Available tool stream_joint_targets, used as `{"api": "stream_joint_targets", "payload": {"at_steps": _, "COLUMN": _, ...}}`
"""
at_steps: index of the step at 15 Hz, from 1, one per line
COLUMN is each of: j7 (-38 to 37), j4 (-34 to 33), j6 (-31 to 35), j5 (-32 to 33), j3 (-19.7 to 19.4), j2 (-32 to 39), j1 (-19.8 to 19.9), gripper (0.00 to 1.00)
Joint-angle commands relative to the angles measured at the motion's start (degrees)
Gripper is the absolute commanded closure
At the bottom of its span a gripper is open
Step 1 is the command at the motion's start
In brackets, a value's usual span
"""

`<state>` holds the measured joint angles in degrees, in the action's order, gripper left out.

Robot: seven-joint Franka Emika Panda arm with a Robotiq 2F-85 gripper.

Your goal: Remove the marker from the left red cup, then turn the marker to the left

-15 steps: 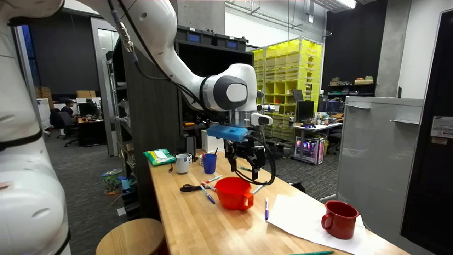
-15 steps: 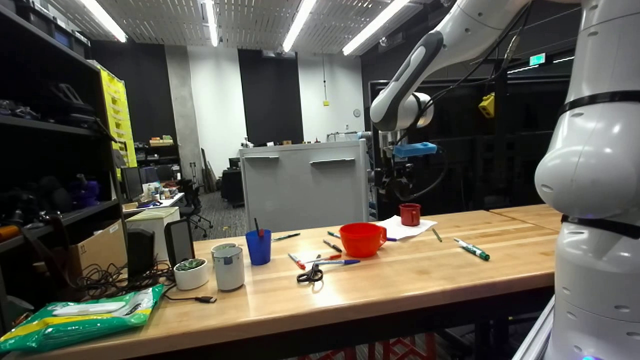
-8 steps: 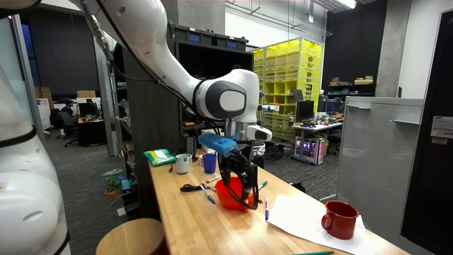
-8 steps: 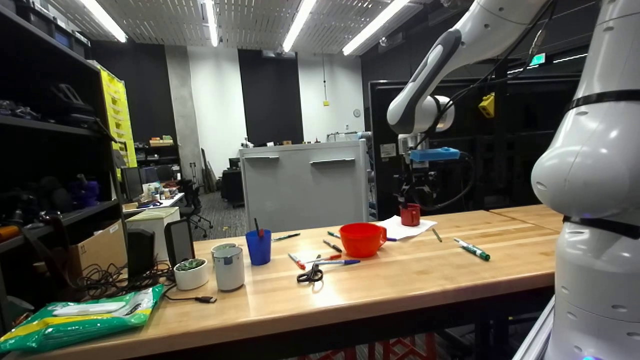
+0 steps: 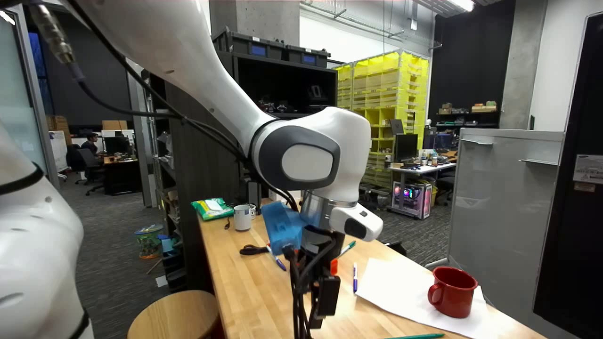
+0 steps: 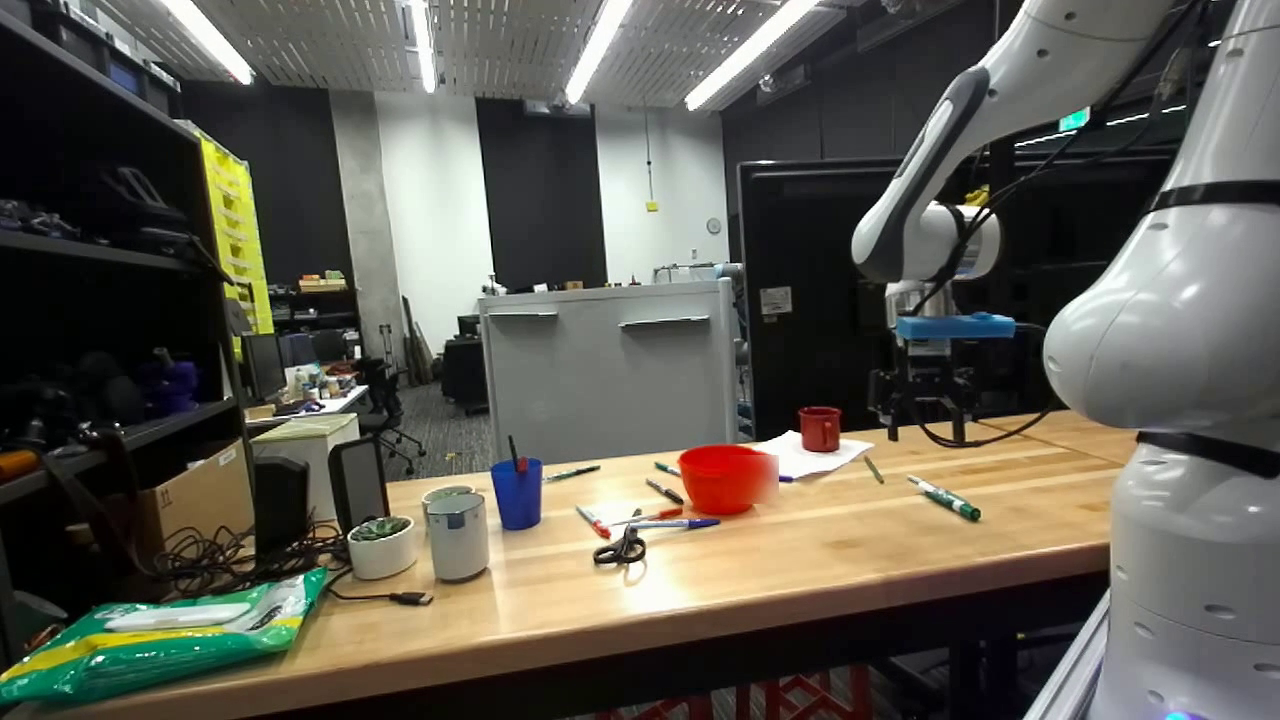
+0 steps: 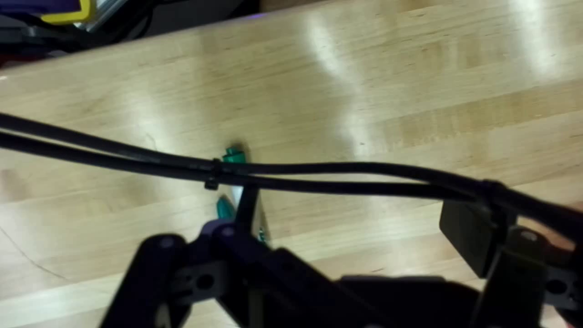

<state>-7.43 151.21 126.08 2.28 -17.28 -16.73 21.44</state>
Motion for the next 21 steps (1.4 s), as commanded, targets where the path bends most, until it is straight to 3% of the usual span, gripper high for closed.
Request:
{"api": "stream_joint_targets", "payload": {"at_steps": 1, "j7": 0.1, "j4": 0.4, "j6": 0.4, "j5": 0.0, "j3": -0.7, "j2": 0.0, "j1": 0.9, "gripper": 0.0}}
{"api": "stream_joint_targets", "payload": {"at_steps": 11, "j7": -1.5, "j4": -0.4, "j6": 1.5, "j5": -0.2, "j3": -0.7, "j2": 3.5, "j1": 0.7, "gripper": 0.0}}
{"api": "stream_joint_targets", "payload": {"at_steps": 12, "j7": -1.4, "j4": -0.5, "j6": 1.7, "j5": -0.2, "j3": -0.8, "j2": 3.8, "j1": 0.7, "gripper": 0.25}}
{"api": "stream_joint_targets", "payload": {"at_steps": 14, "j7": -0.9, "j4": -0.7, "j6": 1.7, "j5": -0.3, "j3": -1.0, "j2": 4.6, "j1": 0.7, "gripper": 0.32}}
{"api": "stream_joint_targets", "payload": {"at_steps": 21, "j7": 0.7, "j4": -1.3, "j6": 2.8, "j5": -1.4, "j3": -1.5, "j2": 8.7, "j1": 0.2, "gripper": 0.85}}
